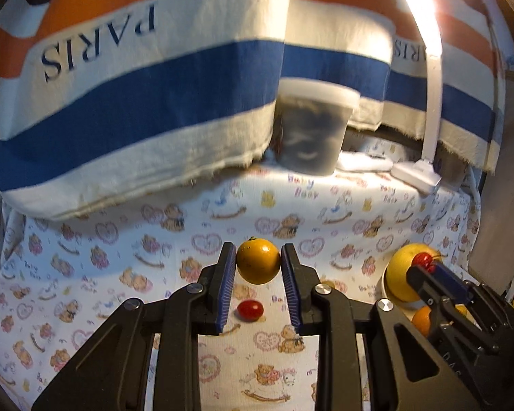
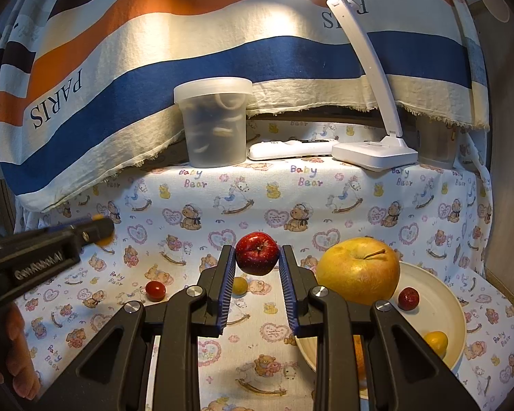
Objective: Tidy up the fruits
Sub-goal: 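Carry the tangerine in the left tool and red apple in the right tool over the plate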
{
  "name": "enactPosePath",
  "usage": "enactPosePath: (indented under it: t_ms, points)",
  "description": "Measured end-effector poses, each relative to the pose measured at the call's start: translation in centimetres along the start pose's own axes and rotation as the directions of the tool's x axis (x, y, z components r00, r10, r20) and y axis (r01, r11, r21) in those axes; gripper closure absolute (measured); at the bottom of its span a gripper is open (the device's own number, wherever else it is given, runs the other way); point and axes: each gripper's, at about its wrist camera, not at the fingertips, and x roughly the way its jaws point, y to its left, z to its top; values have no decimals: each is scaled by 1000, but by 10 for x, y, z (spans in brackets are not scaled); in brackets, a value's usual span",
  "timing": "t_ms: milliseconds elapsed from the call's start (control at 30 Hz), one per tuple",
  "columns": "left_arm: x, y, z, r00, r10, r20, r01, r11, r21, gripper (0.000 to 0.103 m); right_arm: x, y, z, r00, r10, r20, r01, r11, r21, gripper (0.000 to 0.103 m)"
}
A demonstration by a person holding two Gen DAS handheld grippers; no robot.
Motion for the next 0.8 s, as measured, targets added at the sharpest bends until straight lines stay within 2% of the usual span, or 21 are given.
enactPosePath:
  t_ms: [100,300,467,633,733,800]
  points:
    - [-13,-5,4,997,1,75,-4,999,32,77,-1,1,0,1000,0,4,0,1000,-5,76]
    - [-29,-12,12,990,-2,141,-5,999,44,77,-7,-2,2,1000,6,17,-5,1000,-12,76]
    - [-42,-19,18,986,-30,163,22,998,52,77,-46,-32,35,993,22,116,-29,998,59,76]
    - [-49,-42,23,983,-93,156,77,991,106,77,-92,-71,57,974,-20,227,13,999,33,76]
    - [-47,-55,25,982,-151,111,141,986,93,77,-110,-96,64,962,-60,266,53,998,35,76]
    - [-38,-66,26,977,-205,54,201,977,74,77,-117,-112,64,955,-84,283,75,996,43,76]
